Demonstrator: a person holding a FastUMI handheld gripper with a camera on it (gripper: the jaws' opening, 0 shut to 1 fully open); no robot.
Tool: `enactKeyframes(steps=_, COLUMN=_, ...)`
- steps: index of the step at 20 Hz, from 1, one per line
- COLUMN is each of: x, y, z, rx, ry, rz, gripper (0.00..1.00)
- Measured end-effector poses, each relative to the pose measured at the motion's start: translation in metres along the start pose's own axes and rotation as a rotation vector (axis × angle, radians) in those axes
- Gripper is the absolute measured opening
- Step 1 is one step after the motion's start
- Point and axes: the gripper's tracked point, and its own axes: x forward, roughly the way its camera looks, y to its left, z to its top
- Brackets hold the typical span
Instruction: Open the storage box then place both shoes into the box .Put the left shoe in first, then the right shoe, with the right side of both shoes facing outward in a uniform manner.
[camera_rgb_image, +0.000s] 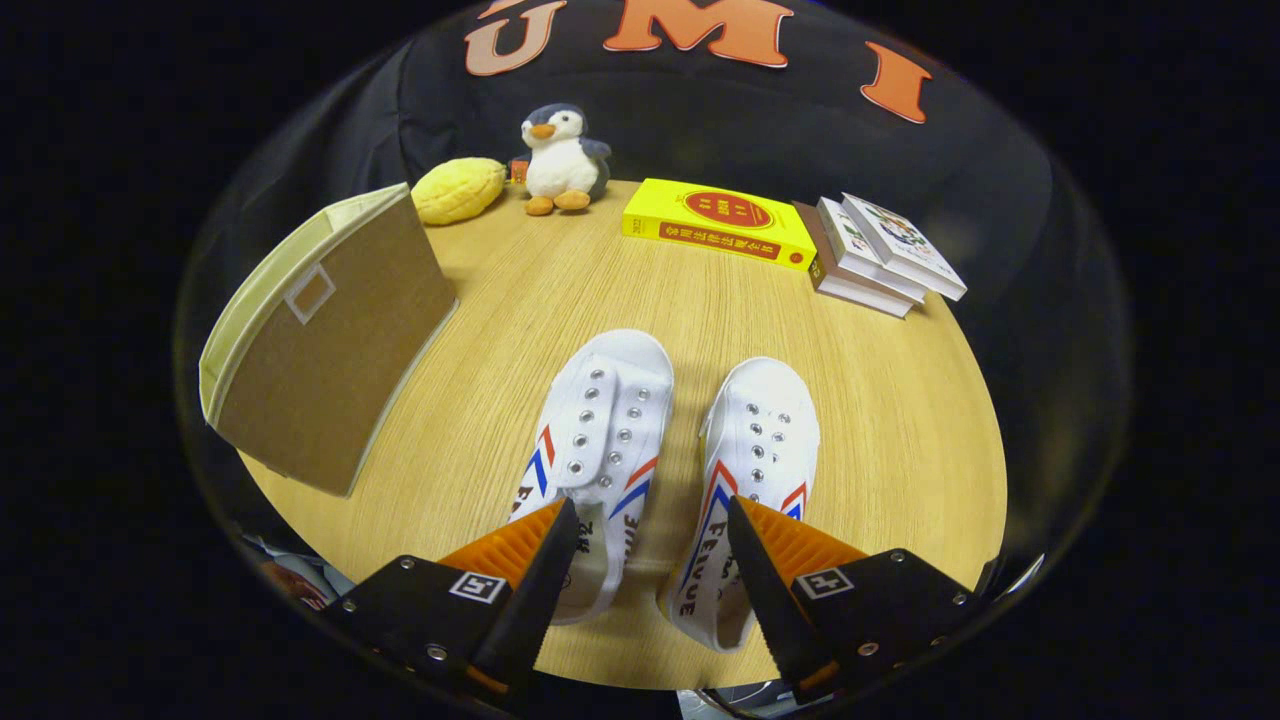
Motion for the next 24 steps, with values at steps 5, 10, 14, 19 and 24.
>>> enactKeyframes(steps=5, x=0.012, y=0.001, z=-0.006, rx=-0.059, ry=0.037, rz=-0.011, gripper=0.83)
enactKeyframes(steps=10, x=0.022, y=0.009, z=0.002, rx=-0.049, ry=0.037, rz=0.025, gripper=0.74)
enactKeyframes(steps=14, x=0.025, y=0.008, z=-0.003, rx=-0.088, ry=0.067, rz=0.011, gripper=0.74)
enactKeyframes(steps=19, x=0.037, y=0.022, z=-0.019, rx=0.051, ry=0.179, rz=0.092, gripper=0.65)
enactKeyframes(steps=24, x=0.046, y=0.030, z=-0.023, rx=0.235, ry=0.233, rz=0.232, gripper=0.55)
